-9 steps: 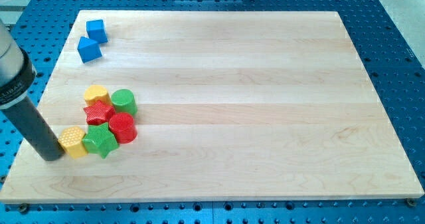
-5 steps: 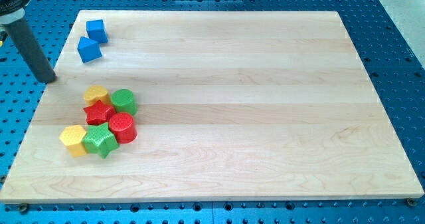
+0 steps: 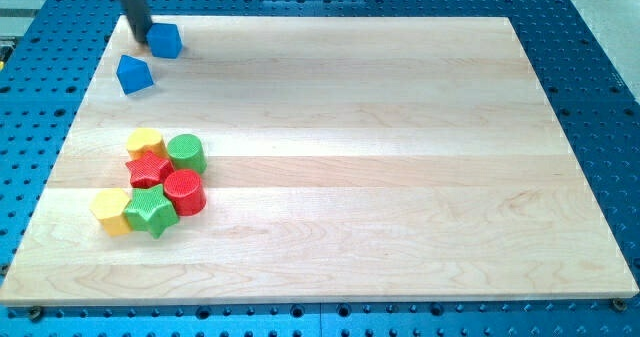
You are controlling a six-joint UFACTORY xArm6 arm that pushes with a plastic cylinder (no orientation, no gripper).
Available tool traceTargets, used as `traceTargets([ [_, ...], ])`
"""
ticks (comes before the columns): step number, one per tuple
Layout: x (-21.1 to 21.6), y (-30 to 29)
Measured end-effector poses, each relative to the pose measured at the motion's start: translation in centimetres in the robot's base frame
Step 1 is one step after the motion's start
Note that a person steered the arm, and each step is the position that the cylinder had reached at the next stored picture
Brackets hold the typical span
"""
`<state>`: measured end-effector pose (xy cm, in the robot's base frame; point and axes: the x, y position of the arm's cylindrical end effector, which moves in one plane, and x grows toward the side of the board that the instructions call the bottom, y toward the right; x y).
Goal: Push the cube into the triangle at top left
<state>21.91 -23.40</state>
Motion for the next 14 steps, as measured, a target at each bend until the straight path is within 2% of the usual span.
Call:
traceTargets([
  [1, -2.7, 2.2],
  [2, -2.6, 3.8],
  [3, -0.7, 3.7],
  [4, 2.3, 1.0],
  [6, 3.7, -2.1],
  [7, 3.4, -0.7],
  [9, -0.7, 3.8],
  [10, 0.9, 3.6],
  [11, 3.1, 0.6],
  [12, 3.2, -1.4],
  [14, 2.9, -1.0],
])
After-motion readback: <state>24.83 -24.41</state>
